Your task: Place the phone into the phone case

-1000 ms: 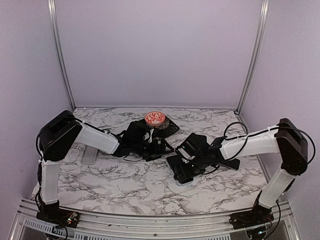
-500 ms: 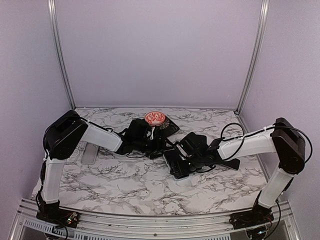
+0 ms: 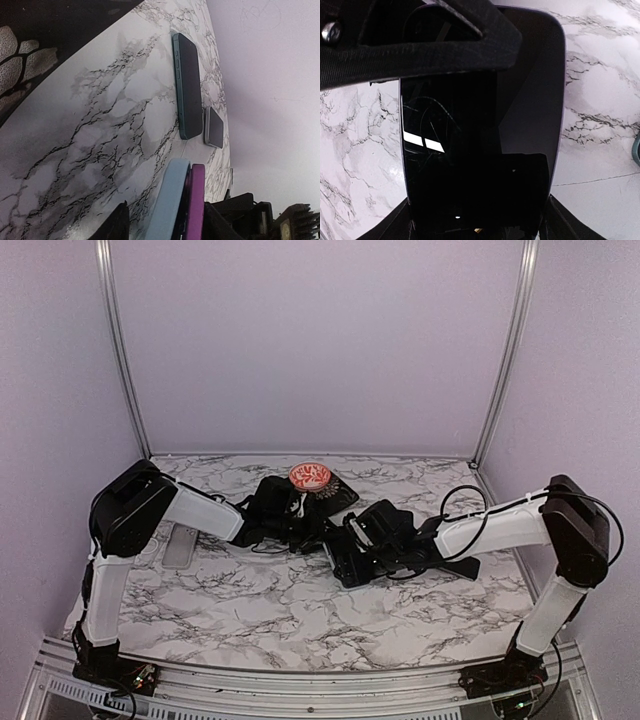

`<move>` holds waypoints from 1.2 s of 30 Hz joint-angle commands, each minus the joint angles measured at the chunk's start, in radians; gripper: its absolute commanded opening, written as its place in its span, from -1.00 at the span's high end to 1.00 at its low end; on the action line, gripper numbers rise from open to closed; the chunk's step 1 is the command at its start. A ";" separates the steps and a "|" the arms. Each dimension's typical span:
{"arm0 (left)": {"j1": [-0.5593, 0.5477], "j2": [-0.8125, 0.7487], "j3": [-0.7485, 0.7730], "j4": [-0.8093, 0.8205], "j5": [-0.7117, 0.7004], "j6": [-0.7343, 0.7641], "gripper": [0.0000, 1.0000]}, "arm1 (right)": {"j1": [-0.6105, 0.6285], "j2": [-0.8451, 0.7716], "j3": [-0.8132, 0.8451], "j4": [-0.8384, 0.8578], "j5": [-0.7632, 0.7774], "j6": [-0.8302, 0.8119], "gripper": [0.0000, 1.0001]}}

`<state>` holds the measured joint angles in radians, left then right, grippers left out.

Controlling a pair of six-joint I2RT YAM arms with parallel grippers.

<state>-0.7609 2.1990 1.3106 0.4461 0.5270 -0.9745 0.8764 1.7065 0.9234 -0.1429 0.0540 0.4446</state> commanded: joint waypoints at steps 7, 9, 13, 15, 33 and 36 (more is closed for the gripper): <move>-0.011 -0.001 0.016 0.030 0.027 0.047 0.70 | -0.022 0.050 0.071 0.104 0.026 -0.032 0.54; -0.012 0.004 0.022 0.029 0.037 0.050 0.90 | -0.024 0.058 0.080 0.107 0.024 -0.039 0.53; -0.012 -0.018 0.013 0.031 0.045 0.096 1.00 | -0.025 0.045 0.077 0.101 0.023 -0.064 0.23; -0.011 -0.046 -0.003 0.027 0.035 0.164 1.00 | -0.025 0.017 0.059 0.098 0.026 -0.088 -0.39; -0.127 -0.592 -0.153 -0.169 0.066 0.899 1.00 | -0.145 -0.328 -0.034 0.078 -0.661 -0.559 -0.94; -0.166 -0.639 -0.121 -0.279 0.026 0.985 1.00 | -0.144 -0.328 -0.038 0.146 -0.770 -0.581 -0.69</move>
<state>-0.8818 1.6314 1.1584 0.2981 0.5648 -0.1638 0.7357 1.3750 0.8440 -0.0410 -0.5159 -0.0540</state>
